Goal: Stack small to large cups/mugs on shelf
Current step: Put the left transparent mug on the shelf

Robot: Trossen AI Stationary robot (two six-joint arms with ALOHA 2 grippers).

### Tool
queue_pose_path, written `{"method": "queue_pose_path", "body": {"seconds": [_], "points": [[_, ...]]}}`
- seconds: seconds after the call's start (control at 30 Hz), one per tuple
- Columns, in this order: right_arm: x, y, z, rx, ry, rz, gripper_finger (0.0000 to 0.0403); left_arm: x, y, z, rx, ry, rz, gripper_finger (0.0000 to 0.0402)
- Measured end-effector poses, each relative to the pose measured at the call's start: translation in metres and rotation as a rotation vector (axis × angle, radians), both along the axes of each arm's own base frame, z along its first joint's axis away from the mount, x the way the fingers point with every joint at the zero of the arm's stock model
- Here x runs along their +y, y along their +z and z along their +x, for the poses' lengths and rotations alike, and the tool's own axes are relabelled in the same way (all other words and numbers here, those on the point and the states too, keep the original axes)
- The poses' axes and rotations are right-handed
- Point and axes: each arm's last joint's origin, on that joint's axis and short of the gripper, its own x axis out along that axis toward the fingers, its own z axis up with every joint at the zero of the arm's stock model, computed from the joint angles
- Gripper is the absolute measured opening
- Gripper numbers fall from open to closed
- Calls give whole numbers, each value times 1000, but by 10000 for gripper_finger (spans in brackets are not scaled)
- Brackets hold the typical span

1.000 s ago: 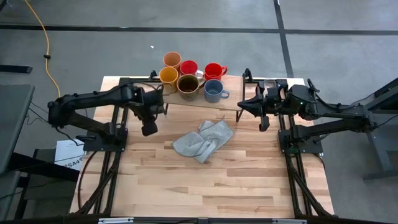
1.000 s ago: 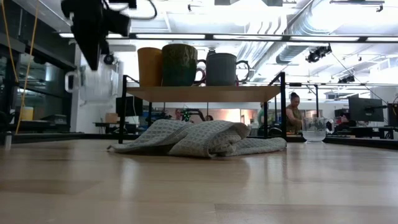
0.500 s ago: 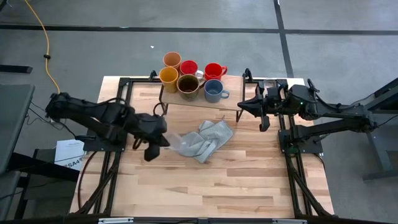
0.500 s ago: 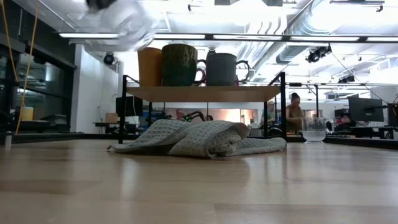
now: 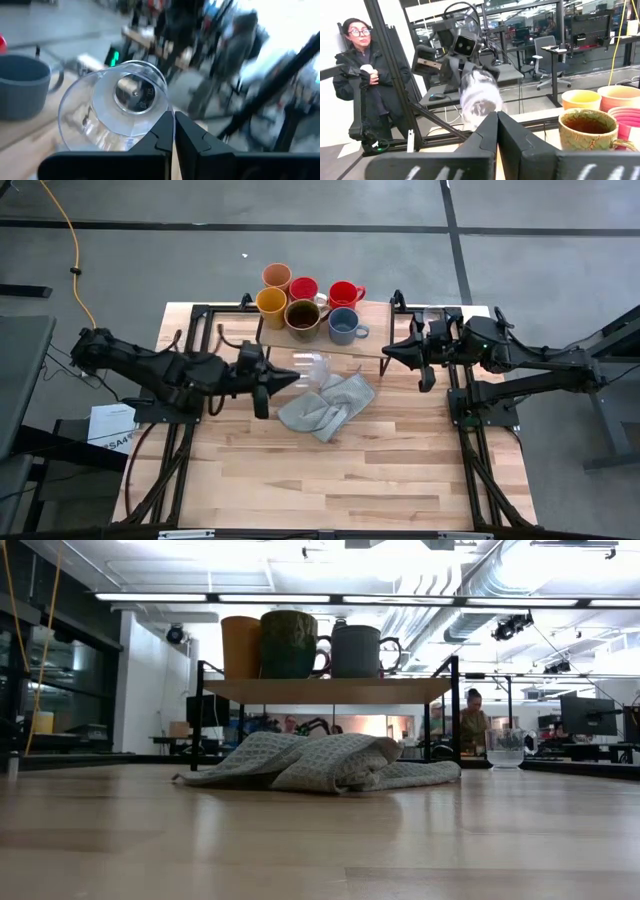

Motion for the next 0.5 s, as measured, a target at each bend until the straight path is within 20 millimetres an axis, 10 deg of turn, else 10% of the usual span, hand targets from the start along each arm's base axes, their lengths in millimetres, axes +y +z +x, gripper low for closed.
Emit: {"method": "queue_pose_path", "body": {"seconds": [0.5], "points": [[-1, -5, 9, 32, 2, 1, 0, 7, -28, -22, -729, 165, 30, 0]]}}
